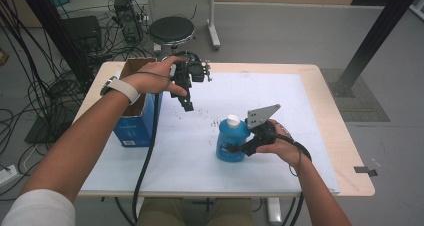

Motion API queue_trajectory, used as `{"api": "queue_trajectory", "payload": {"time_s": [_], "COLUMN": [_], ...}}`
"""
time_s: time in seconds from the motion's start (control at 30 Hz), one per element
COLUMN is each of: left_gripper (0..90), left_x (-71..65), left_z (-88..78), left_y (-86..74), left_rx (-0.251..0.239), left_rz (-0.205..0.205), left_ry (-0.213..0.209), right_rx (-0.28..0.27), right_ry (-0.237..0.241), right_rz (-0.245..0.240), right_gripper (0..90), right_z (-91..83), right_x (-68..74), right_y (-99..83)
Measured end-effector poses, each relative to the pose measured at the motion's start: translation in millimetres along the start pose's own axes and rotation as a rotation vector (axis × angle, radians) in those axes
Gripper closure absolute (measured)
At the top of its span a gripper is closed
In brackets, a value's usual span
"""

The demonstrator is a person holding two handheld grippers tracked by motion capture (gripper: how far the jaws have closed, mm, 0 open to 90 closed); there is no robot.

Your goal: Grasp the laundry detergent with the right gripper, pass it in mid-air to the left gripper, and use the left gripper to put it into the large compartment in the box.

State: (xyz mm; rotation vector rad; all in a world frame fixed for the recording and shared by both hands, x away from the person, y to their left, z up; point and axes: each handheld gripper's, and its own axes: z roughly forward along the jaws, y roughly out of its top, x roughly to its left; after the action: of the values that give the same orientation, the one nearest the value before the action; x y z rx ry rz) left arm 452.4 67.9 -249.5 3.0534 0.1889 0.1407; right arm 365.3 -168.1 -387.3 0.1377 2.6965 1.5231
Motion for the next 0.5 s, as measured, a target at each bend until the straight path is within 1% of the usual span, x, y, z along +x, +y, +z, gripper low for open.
{"api": "queue_trajectory", "payload": {"time_s": [0.5], "left_gripper": [12.3], "left_x": [-0.1], "left_z": [0.9], "left_y": [0.1], "left_rx": [0.000], "left_rz": [-0.001], "left_ry": [-0.002], "right_rx": [-0.005], "right_ry": [-0.005], "right_rz": [-0.001], "right_gripper": [37.9], "right_z": [1.5], "right_x": [0.0], "right_y": [-1.7]}}
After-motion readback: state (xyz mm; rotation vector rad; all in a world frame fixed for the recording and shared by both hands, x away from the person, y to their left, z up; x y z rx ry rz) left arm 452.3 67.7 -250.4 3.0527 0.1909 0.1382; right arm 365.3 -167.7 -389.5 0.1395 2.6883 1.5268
